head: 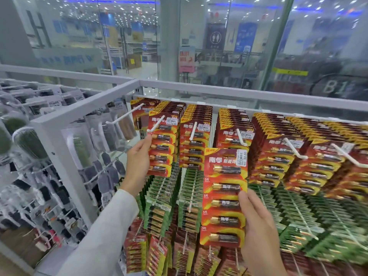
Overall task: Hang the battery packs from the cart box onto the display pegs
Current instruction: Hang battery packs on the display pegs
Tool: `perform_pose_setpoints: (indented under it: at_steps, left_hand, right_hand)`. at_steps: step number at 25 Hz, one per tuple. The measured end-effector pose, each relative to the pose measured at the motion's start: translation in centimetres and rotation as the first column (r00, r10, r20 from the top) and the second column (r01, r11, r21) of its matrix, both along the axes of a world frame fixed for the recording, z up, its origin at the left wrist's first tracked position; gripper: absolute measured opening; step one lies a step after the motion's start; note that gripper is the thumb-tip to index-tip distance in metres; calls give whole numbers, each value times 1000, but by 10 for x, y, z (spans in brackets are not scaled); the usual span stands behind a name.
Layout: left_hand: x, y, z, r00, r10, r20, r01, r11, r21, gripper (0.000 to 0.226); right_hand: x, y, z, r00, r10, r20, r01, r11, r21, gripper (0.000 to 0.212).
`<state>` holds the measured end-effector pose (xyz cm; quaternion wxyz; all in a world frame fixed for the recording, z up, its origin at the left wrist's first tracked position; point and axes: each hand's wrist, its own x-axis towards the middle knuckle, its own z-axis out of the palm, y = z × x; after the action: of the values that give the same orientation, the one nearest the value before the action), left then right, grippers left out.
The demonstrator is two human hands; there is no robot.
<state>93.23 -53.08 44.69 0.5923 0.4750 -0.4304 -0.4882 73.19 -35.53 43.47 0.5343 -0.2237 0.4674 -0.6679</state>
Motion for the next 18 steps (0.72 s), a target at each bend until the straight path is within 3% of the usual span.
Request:
perform_pose_setpoints:
  at_steps: [4,9,10,12,13,16,18]
  left_hand:
    - [-3,-6,-8,1000,-9,9,9,1000,-18,27]
    - [-6,-9,-16,998,41,42,-38,997,-64,26]
    - [-6,-11,-18,998,45,45,-41,996,-75,26]
    - [-5,-14,-24,996,66,65,-59,993,-107,23]
    - [-4,-16,-27,994,83,76,-73,989,-126,22]
    - [2,-18,-39,989,111,99,-94,982,-164,25]
    - [7,-20,-44,987,117,112,-98,983,-157,31]
  right_hand:
    - [-8,2,11,995,-7,-98,-4,994,-112,17]
    - [-15,9,12,991,-95,-95,76,980,-181,20]
    - [-15,7,12,987,-113,-115,92,981,-171,27]
    - [-16,4,11,983,-135,-124,116,982,-150,61]
    - [-15,2,11,982,-151,-115,133,980,-148,63]
    - [-18,-1,11,983,-129,-131,112,985,-129,20]
    - [-18,-2,13,976,-135,-169,114,985,-126,23]
